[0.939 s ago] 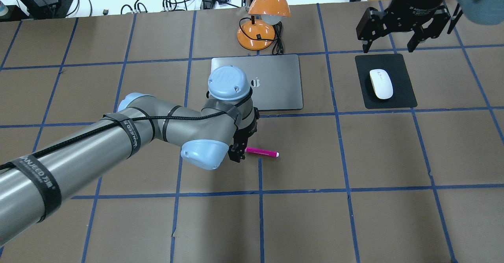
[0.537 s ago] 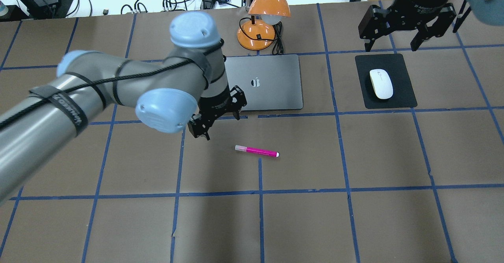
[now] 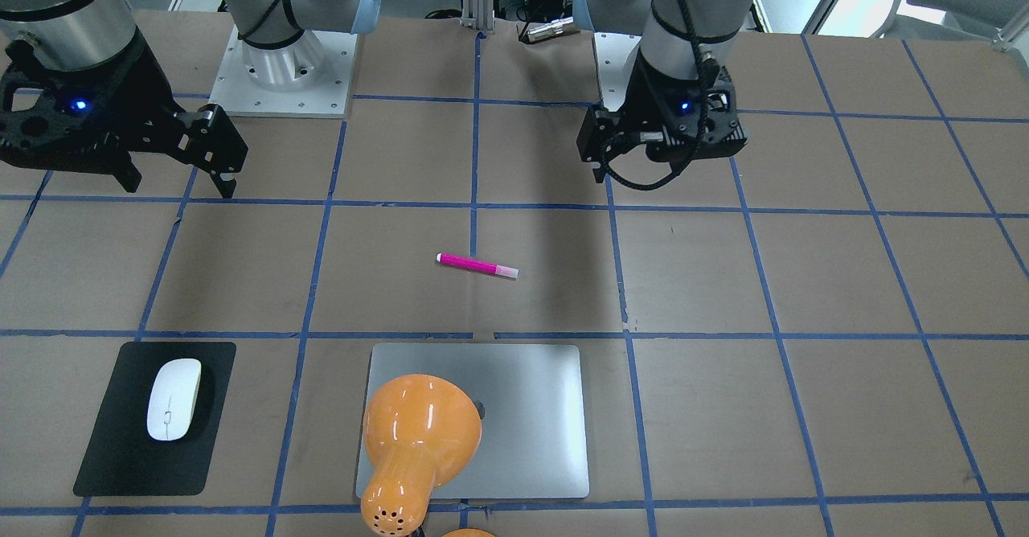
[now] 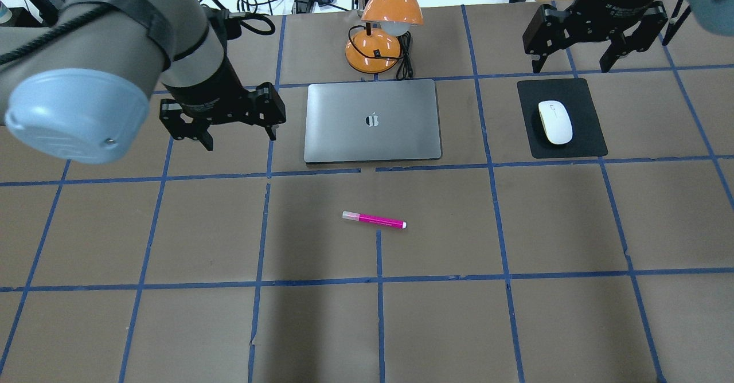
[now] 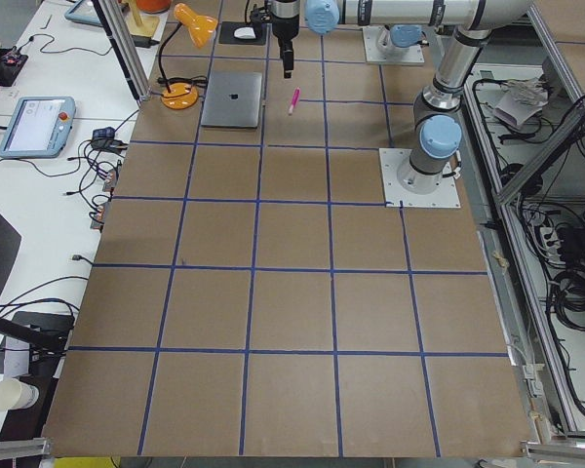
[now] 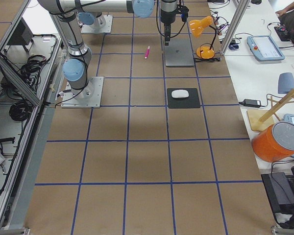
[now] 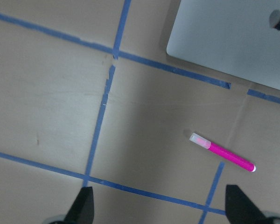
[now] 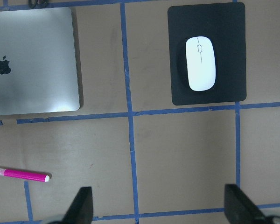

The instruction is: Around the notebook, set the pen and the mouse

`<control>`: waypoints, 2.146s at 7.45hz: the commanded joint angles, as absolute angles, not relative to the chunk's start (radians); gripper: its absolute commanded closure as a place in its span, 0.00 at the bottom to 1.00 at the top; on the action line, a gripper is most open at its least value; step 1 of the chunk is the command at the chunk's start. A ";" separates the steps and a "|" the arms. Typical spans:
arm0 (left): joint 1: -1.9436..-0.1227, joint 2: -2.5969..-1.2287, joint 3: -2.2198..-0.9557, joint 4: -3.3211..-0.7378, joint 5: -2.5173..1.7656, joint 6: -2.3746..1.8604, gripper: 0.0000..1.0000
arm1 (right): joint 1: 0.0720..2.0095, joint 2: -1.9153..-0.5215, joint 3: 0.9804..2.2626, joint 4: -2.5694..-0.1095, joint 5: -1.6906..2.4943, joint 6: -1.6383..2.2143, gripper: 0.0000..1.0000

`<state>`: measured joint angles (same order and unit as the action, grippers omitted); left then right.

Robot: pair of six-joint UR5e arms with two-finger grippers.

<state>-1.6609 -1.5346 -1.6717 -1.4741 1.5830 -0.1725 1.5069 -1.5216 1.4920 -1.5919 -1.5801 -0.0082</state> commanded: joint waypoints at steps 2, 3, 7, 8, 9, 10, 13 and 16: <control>-1.583 -1.497 -1.635 -1.486 1.582 -0.054 0.00 | 1.509 -1.525 1.503 -1.591 -1.569 0.002 0.00; -1.585 -1.502 -1.629 -1.497 1.583 -0.052 0.00 | 1.509 -1.526 1.502 -1.585 -1.571 0.017 0.00; -1.586 -1.514 -1.614 -1.528 1.583 -0.052 0.00 | 1.578 -1.529 1.496 -1.548 -1.574 0.118 0.00; -1.586 -1.511 -1.614 -1.531 1.585 -0.052 0.00 | 1.578 -1.525 1.505 -1.552 -1.577 0.103 0.00; -1.586 -1.511 -1.615 -1.531 1.585 -0.052 0.00 | 1.578 -1.526 1.503 -1.557 -1.569 0.106 0.00; -1.586 -1.511 -1.614 -1.531 1.585 -0.052 0.00 | 1.578 -1.529 1.505 -1.559 -1.568 0.118 0.00; -1.586 -1.503 -1.621 -1.534 1.585 -0.052 0.00 | 1.566 -1.522 1.509 -1.555 -1.568 0.110 0.00; -1.594 -1.517 -1.615 -1.542 1.578 -0.061 0.00 | 1.569 -1.520 1.509 -1.548 -1.583 0.109 0.00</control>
<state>-1.5919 -1.5174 -1.6169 -1.5408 1.5779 -0.0603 1.5686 -1.5213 1.5082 -1.5539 -1.5708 0.1073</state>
